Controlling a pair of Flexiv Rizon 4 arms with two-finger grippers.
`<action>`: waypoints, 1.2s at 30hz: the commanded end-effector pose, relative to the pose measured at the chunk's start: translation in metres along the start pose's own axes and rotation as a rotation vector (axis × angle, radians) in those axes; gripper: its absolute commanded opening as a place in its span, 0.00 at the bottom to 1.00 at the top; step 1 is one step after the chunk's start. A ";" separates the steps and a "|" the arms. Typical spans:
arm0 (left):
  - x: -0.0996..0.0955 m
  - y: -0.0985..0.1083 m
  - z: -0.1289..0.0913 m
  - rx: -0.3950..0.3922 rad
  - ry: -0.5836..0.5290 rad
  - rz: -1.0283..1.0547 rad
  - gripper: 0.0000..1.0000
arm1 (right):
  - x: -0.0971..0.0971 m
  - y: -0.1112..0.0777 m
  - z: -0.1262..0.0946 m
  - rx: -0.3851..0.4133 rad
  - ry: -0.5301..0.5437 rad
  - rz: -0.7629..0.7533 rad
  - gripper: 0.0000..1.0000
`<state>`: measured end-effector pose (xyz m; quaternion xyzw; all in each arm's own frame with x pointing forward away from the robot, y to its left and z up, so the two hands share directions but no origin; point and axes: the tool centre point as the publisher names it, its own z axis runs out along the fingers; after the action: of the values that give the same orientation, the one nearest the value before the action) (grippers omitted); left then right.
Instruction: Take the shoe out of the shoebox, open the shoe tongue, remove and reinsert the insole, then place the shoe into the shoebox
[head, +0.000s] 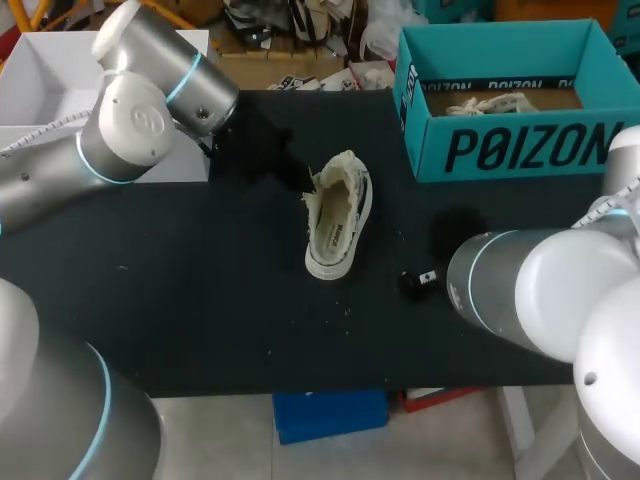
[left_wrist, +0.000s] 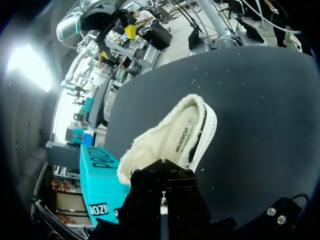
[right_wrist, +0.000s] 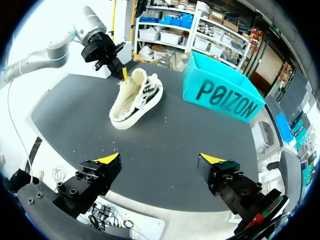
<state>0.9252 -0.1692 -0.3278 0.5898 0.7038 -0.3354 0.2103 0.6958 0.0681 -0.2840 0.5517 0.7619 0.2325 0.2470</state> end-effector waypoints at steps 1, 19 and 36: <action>-0.006 -0.010 -0.035 -0.083 -0.003 0.014 0.00 | 0.003 0.000 0.001 -0.001 -0.005 0.002 1.00; -0.032 0.057 0.016 -0.119 -0.035 -0.043 0.00 | 0.003 0.000 0.001 -0.001 -0.005 0.002 1.00; 0.008 -0.002 0.031 0.025 -0.015 -0.049 0.00 | 0.003 0.000 0.001 -0.001 -0.005 0.002 1.00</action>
<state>0.9272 -0.1927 -0.3516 0.5755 0.7109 -0.3541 0.1951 0.6958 0.0681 -0.2840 0.5517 0.7619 0.2325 0.2470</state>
